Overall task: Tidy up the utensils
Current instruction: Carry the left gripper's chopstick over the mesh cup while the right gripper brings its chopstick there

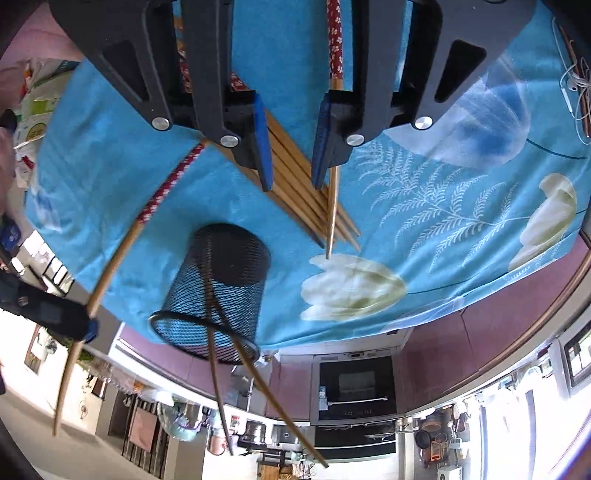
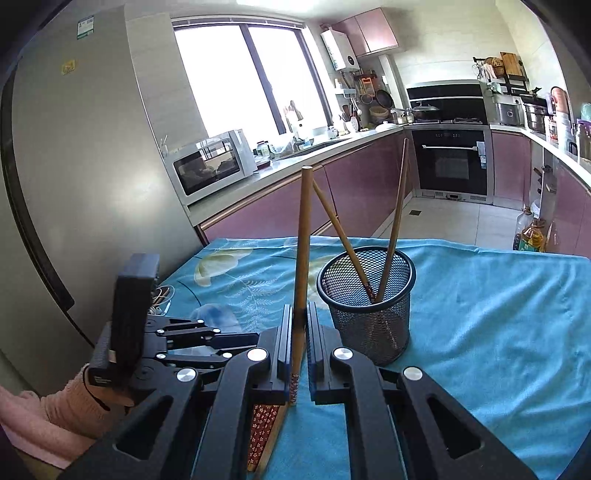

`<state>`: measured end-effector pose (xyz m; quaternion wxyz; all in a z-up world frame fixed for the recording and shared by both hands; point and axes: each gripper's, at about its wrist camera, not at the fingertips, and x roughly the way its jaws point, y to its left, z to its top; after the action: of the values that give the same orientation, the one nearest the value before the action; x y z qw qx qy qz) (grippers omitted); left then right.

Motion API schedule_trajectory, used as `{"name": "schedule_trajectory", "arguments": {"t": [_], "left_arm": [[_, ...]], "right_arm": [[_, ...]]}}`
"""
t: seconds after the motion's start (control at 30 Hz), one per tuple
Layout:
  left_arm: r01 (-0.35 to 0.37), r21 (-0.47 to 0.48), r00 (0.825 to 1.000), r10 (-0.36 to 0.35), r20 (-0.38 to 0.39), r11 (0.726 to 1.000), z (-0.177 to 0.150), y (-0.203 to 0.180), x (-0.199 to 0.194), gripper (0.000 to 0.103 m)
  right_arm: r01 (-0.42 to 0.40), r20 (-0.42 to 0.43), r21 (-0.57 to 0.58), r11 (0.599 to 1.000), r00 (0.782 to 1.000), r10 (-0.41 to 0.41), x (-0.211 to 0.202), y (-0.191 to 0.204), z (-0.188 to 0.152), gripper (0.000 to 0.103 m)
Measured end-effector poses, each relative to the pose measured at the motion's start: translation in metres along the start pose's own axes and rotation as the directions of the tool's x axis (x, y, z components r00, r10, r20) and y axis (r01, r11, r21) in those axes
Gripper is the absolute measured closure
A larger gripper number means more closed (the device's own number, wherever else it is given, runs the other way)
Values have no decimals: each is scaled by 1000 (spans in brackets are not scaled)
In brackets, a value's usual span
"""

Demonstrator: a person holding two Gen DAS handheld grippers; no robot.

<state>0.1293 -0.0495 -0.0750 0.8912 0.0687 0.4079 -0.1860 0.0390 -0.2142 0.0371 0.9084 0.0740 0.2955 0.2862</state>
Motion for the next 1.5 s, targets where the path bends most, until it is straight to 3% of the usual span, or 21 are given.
{"name": "schedule_trajectory", "arguments": {"t": [0.17, 0.27, 0.33, 0.53, 0.7, 0.77, 0.87, 1.03, 1.17, 1.33, 1.5], "left_arm": [[11, -8, 1000, -11, 16, 1000, 0, 10, 3, 81], [-25, -27, 999, 26, 40, 999, 3, 22, 0, 77], [-71, -37, 997, 72, 29, 997, 5, 31, 4, 77], [-66, -8, 997, 66, -42, 998, 4, 39, 26, 77], [-45, -11, 997, 44, -62, 999, 5, 39, 34, 86], [-34, -15, 997, 33, -68, 999, 7, 38, 37, 96], [-28, -38, 997, 26, -66, 999, 11, 38, 38, 96], [36, -73, 999, -35, 10, 997, 19, 39, 6, 96], [93, -81, 990, -84, 109, 992, 32, 40, -33, 96], [196, -86, 957, -171, 236, 977, 49, 44, -79, 96], [233, -91, 927, -193, 321, 968, 68, 44, -113, 96]], "right_arm": [[-1, -1, -1, 1000, 1000, 1, -1, 0, 0, 97], [0, -1, 0, 1000, 1000, 0, 1, 0, 0, 97], [-4, -2, -1, 1000, 1000, 4, 1, 1, 0, 97], [-4, -8, 4, 1000, 1000, 4, 2, 0, 0, 97], [-1, -15, 6, 1000, 1000, 1, 3, -1, 1, 97], [2, -16, 0, 1000, 1000, -2, 4, 1, 4, 97], [9, -7, -11, 1000, 1000, -9, 2, 2, 7, 97], [22, 26, -34, 999, 999, -21, -9, 3, 19, 97], [28, 68, -48, 998, 997, -25, -23, 2, 32, 97], [29, 104, -52, 998, 994, -23, -34, -1, 47, 97], [33, 137, -54, 998, 990, -25, -40, -6, 62, 97]]}}
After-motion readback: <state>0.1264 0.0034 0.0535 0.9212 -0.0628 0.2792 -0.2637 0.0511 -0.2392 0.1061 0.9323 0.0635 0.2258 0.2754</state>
